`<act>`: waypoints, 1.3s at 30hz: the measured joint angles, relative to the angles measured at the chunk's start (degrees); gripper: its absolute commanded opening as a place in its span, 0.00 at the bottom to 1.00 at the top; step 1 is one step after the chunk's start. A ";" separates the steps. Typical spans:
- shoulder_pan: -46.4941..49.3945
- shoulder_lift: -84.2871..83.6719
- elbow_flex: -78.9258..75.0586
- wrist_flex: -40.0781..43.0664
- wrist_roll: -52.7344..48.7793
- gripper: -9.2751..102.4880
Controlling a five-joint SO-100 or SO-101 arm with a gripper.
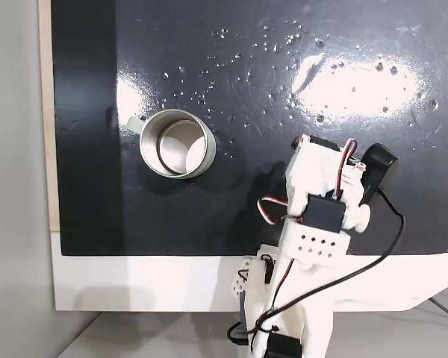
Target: Grasp a cube and put it in the cup.
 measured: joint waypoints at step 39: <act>2.02 -26.81 -15.47 11.51 10.46 0.37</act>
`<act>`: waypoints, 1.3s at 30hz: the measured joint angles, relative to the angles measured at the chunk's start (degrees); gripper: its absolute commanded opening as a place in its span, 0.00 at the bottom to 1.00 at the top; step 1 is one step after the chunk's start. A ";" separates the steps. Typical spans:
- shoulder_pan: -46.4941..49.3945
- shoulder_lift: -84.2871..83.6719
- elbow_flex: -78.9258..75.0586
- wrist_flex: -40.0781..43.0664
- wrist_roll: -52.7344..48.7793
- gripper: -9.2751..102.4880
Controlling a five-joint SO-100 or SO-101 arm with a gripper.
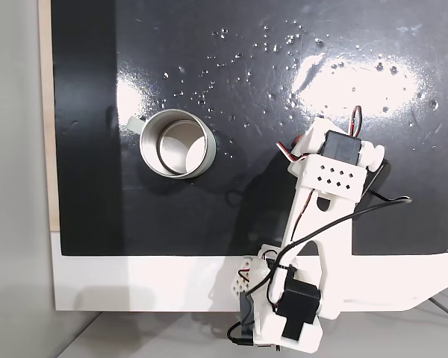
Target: Grasp a cube and put it in the cup.
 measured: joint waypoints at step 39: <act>1.32 -19.69 -8.53 -6.06 -4.04 0.18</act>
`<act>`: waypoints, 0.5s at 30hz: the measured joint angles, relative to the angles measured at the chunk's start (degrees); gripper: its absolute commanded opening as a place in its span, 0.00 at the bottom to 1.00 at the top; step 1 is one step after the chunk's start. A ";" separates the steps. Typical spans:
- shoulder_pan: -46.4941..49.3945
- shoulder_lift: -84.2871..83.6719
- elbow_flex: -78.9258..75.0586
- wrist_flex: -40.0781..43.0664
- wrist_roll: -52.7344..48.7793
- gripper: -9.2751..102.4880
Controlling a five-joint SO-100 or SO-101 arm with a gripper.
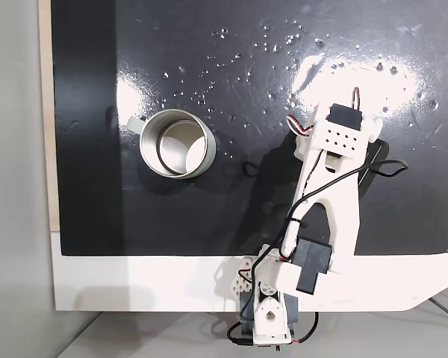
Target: Grasp a cube and put it in the cup.
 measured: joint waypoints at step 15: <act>0.09 10.28 -2.37 8.53 0.00 0.16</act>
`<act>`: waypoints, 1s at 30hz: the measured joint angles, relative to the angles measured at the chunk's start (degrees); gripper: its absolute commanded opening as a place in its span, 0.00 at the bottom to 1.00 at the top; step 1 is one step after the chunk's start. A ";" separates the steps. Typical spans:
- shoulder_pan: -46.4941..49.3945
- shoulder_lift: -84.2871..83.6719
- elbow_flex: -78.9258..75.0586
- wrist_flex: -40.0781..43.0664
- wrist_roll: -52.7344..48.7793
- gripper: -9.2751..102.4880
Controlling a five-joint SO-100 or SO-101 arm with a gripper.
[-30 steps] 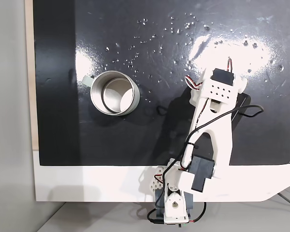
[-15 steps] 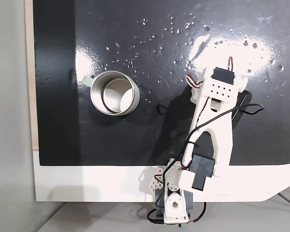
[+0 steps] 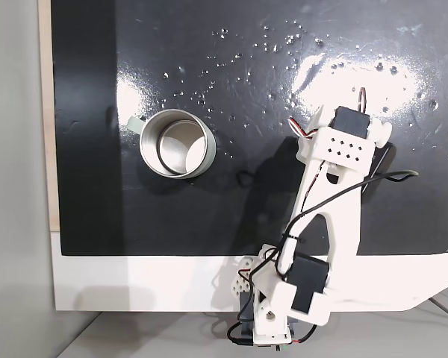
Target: Grasp a cube and put it in the cup.
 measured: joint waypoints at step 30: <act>-39.55 17.05 -22.68 14.85 0.00 0.14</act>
